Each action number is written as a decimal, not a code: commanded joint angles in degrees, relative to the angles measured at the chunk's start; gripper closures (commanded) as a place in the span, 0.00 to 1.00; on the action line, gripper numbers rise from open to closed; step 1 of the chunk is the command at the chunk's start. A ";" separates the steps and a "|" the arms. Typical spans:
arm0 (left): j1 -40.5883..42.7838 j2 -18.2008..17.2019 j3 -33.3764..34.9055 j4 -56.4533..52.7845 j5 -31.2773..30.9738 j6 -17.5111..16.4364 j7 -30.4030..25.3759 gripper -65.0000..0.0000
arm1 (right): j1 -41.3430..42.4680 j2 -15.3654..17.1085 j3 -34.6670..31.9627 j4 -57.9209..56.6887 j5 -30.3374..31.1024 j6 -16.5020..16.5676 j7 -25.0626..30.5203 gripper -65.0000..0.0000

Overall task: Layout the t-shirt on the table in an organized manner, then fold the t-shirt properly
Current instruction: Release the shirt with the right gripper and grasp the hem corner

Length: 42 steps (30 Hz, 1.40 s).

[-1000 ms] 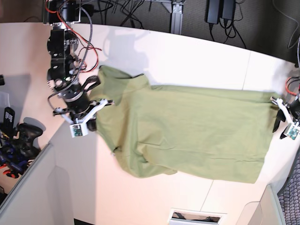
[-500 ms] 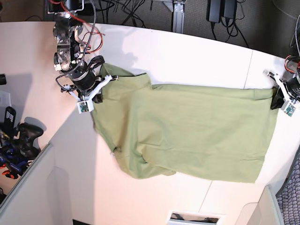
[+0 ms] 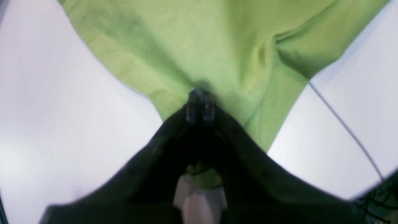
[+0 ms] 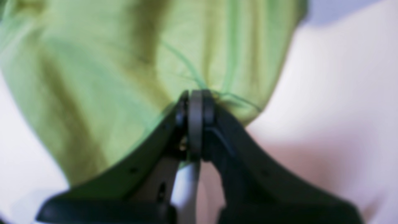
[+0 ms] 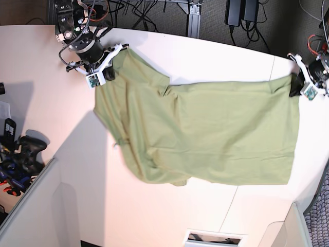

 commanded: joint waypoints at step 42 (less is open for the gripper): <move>-17.20 4.46 1.03 -7.32 -6.84 5.77 3.87 0.65 | 57.77 -23.87 8.24 -66.75 -10.36 1.86 23.65 0.44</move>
